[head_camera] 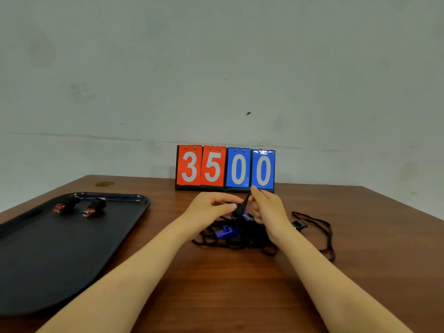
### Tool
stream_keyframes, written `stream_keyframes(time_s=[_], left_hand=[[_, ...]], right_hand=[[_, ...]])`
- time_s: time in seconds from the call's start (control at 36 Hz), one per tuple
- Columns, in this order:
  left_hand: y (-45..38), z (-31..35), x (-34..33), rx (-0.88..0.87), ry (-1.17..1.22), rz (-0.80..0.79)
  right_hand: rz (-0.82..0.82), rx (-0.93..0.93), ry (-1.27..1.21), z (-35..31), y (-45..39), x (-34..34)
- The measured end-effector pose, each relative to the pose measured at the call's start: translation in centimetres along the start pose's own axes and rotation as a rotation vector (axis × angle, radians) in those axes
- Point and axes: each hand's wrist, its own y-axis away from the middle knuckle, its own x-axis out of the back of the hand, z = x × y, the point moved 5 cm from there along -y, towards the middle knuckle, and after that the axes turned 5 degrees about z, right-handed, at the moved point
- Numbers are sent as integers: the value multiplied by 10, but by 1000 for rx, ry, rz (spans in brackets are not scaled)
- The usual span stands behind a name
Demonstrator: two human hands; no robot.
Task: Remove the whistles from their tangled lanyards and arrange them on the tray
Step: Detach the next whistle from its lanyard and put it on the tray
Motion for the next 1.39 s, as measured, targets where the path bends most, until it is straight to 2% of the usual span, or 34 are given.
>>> stream_keyframes(time_s=[0.14,0.25,0.36,0.44,0.53,0.58,0.64,0.69,0.75,0.89,1.0,1.11,1.39], left_hand=[[7,8,-6,120,556,-11],[3,7,-2,171,853,96],[-2,-3,7,212,1087,226],[-4,-13,11,236,1054,304],[-5,-21,15,240,890,378],[-5,-25,20,219,629,430],[-7,-23,29,124,262,471],[-7,-18,30,15,-48,453],[-8,-16,28,-45,-239,411],[-8,-14,21,-67,-394,291],[-8,-3,11,-75,-400,169],[-5,6,9,-63,-260,124],[8,6,2,133,503,44]], right_hand=[[-15,9,19,0,1,-3],[-69,70,56,2,0,-7],[-131,337,422,-2,8,-18],[-205,442,606,-3,20,-32],[-234,487,671,-7,25,-40],[-248,517,748,-7,25,-41],[-247,543,825,-5,24,-41],[-227,566,862,-4,23,-39],[-189,609,879,-4,22,-36],[-82,651,847,-11,16,-25],[-18,584,723,-9,10,-16],[42,503,550,-9,7,-5],[-54,162,-14,-10,9,-5]])
